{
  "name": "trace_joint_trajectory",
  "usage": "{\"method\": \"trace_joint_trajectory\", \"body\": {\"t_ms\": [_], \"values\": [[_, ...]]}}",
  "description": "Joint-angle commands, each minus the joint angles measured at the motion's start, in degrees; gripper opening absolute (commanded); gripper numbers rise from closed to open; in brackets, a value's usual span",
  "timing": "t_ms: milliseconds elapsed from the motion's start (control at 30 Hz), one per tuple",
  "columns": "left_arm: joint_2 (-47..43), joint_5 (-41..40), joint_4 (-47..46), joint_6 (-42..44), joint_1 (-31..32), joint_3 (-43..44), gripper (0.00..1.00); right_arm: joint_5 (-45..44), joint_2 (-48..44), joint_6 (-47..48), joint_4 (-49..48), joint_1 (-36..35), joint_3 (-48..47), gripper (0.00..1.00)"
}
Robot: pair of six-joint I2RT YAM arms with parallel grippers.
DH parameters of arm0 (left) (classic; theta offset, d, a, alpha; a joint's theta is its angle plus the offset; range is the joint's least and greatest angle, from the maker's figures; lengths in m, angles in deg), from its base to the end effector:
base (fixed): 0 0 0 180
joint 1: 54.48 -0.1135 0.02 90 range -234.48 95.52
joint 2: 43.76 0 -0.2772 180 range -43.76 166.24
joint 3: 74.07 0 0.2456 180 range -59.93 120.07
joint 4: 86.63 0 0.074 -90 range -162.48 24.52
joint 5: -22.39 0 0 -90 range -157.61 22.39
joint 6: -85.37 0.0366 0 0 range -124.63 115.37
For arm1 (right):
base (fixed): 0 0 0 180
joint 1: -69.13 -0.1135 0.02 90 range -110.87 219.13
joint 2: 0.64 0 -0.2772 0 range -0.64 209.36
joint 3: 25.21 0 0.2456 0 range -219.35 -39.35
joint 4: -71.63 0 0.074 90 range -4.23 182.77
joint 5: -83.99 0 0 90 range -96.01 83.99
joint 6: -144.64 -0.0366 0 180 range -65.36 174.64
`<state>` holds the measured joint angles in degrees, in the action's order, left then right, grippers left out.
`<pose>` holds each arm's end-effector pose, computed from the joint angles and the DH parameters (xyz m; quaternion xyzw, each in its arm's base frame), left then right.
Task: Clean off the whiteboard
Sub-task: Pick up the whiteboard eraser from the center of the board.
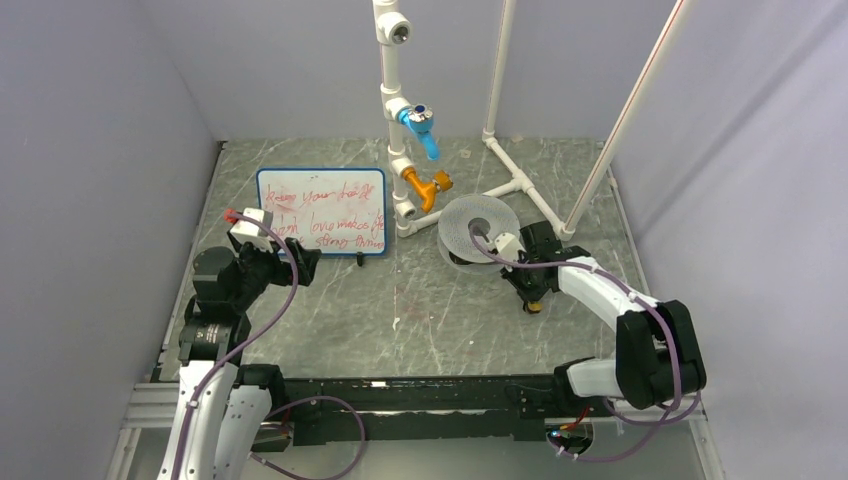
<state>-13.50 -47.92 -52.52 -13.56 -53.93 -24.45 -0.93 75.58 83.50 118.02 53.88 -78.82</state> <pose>0.1170 -0.0135 0.3070 0.0471 0.7859 -0.1847 0.5883 0.2117 0.0611 0.1852 -0.3763 0.9074 0.0217 0.1859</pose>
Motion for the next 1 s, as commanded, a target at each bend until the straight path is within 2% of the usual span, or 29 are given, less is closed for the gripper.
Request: {"method": "trace_joint_trajectory", "body": {"t_ms": [0,133,333,400,533,700,967], "values": [[-0.56,1.05,-1.75,-0.57,-0.37,0.9,0.99,0.15,-2.97,1.56,0.45,-1.03,1.45,0.12],[-0.16,1.49,-2.03,-0.68,-0.38,0.81,0.99,5.29,-8.88,6.33,1.47,-3.87,2.34,0.06],[0.28,1.85,-1.95,-0.63,-0.38,0.9,0.99,4.77,-12.03,13.87,-0.08,-12.2,3.94,0.08],[0.32,1.89,-1.86,-0.55,-0.38,0.97,0.99,2.69,-9.46,14.35,-1.13,-13.97,3.79,0.14],[0.24,1.68,-1.71,-0.37,-0.38,0.95,0.99,-0.4,-5.88,13.65,-2.78,-16.06,3.85,0.34],[0.22,1.83,-1.77,-0.39,-0.38,0.9,0.99,1.04,-7.39,10.97,-1.71,-15.67,3.27,0.55],[0.06,2.29,-1.95,-0.39,-0.38,0.9,0.99,8.25,-7.74,5.71,1.1,-7.46,-0.01,0.67]]}}
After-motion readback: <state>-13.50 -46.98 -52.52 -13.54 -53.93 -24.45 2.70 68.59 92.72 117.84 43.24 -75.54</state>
